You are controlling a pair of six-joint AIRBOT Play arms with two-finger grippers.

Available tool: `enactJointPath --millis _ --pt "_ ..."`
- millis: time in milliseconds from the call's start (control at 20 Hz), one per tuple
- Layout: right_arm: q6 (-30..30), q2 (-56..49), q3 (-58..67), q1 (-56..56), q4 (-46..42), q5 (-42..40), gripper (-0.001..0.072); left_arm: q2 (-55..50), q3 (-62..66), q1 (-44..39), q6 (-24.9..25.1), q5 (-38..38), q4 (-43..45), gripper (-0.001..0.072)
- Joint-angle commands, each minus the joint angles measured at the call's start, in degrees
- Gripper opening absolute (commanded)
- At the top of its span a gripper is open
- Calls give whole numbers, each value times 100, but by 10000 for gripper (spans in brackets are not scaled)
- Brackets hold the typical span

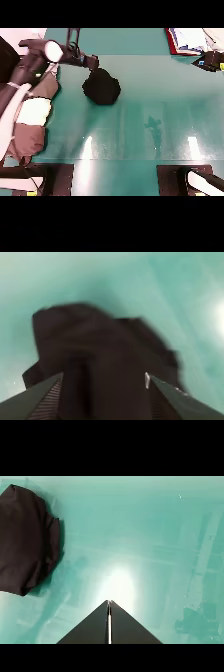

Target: Fold the shirts.

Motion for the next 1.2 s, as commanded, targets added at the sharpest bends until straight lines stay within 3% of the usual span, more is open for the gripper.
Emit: enactJointPath --millis 0,250,300,400,650,800,1000,1150 --pt "2 -2 -2 7 2 4 15 -992 0 254 -275 103 -138 619" --pt "2 -2 -2 7 2 -2 16 -1268 52 219 367 -68 -981 617" --pt "2 -2 -2 7 2 0 15 -1266 151 219 363 -190 -981 541" --pt "2 4 0 7 2 2 15 -1263 444 221 365 -529 -968 18" --pt "4 199 376 7 11 74 16 -748 1998 221 439 -1410 -702 22" --pt "9 446 1110 7 9 162 16 190 2896 168 1034 -1631 -765 22" --pt "9 726 1882 7 -2 162 15 1460 2769 -114 1532 -1661 -802 21" --pt "17 872 2105 7 0 153 15 1637 2597 -820 1720 -1967 -800 22"
